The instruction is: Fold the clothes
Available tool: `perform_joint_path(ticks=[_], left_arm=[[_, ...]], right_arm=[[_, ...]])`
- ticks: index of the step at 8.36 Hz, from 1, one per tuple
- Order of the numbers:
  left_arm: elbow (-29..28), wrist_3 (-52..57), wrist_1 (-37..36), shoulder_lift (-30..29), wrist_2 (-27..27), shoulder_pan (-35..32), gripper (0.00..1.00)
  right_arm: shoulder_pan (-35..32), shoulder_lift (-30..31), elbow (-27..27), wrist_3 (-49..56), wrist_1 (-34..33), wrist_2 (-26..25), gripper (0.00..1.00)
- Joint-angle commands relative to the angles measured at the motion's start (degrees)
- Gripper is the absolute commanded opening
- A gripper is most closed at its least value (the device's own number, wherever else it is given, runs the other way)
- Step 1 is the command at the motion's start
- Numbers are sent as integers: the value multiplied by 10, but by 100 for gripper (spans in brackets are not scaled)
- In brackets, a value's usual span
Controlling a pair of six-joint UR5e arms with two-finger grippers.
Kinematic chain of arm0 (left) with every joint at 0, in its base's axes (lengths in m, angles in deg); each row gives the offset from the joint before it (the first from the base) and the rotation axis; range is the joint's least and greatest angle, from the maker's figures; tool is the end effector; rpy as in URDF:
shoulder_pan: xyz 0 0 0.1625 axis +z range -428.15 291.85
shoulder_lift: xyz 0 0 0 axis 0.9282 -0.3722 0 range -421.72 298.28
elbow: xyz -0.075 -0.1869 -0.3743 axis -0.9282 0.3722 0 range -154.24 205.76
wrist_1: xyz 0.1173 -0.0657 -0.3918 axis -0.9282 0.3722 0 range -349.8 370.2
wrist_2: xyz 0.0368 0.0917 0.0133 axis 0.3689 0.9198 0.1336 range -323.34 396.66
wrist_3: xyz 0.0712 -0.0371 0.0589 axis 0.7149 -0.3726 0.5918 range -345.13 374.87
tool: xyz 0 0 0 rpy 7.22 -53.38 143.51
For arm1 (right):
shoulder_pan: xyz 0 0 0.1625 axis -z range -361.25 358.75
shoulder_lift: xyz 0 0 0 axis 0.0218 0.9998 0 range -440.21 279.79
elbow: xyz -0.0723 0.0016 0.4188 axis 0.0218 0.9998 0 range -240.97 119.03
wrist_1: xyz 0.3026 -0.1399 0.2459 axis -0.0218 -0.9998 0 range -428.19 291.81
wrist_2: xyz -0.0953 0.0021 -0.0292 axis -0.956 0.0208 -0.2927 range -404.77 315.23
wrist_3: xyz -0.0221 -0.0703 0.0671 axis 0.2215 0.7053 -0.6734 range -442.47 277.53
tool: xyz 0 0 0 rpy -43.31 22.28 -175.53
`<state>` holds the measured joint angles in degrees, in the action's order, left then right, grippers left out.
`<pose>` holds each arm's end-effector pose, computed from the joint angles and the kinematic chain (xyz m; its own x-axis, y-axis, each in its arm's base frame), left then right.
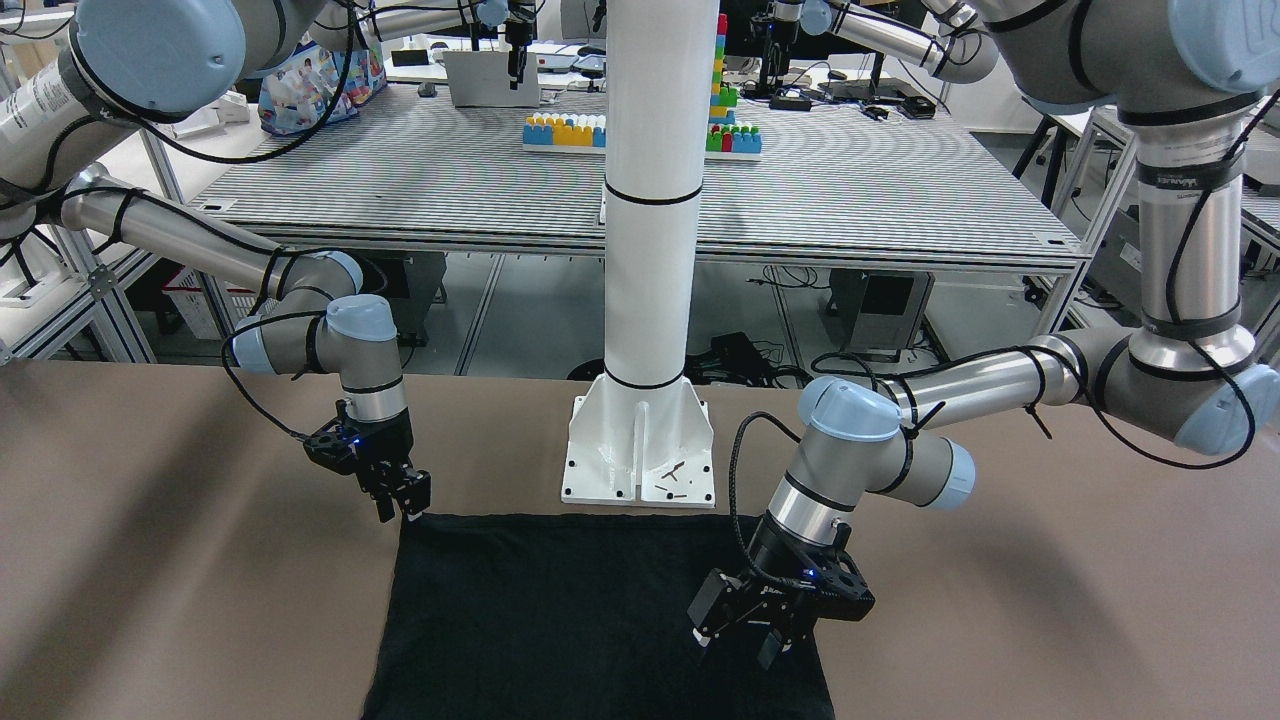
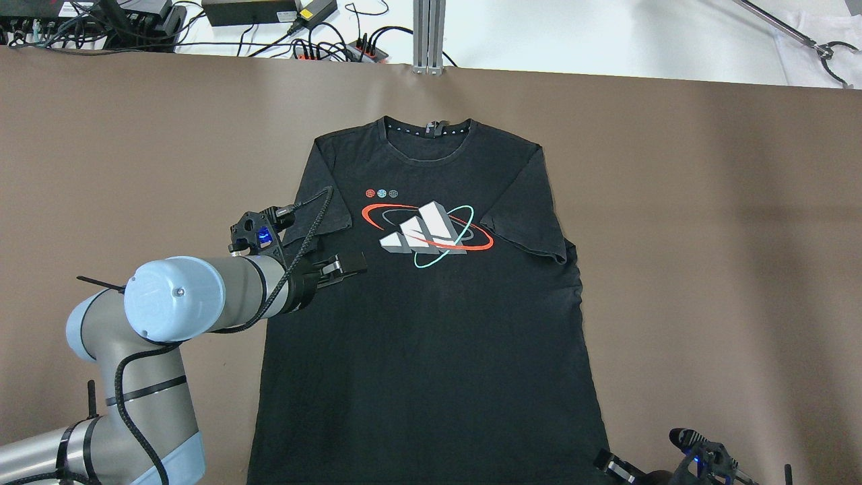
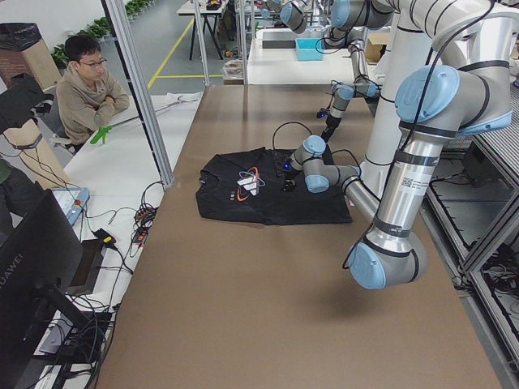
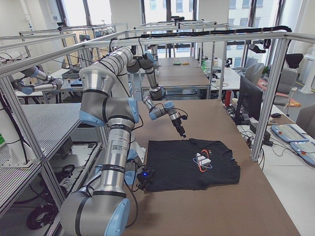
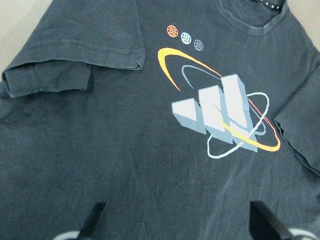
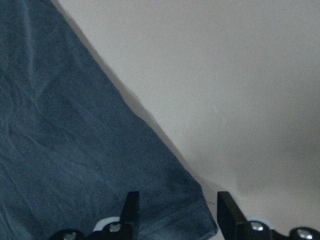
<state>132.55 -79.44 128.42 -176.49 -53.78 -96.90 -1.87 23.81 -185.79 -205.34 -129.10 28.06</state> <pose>0.4617 -0.4045 0.2290 0.2664 -0.2319 -0.9356 0.4961 0.8652 -0.0732 -0.3990 -0.1670 0.4206 0.4129 0.5230 0.7456 -0.5479 0.7966 -0.2554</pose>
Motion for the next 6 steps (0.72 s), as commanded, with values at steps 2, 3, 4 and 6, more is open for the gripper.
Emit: perform_joint_path(ticks=[2, 3, 4, 6], left_arm=[[0, 0, 0, 1, 0, 0, 100], [0, 0, 0, 1, 0, 0, 100], [0, 0, 0, 1, 0, 0, 100], [0, 0, 0, -1, 0, 0, 100]], right_arm=[[7, 0, 4, -1, 0, -1, 53], [6, 0, 7, -1, 0, -1, 51], [7, 0, 8, -1, 0, 0, 48], [9, -1, 7, -2, 1, 1, 32]])
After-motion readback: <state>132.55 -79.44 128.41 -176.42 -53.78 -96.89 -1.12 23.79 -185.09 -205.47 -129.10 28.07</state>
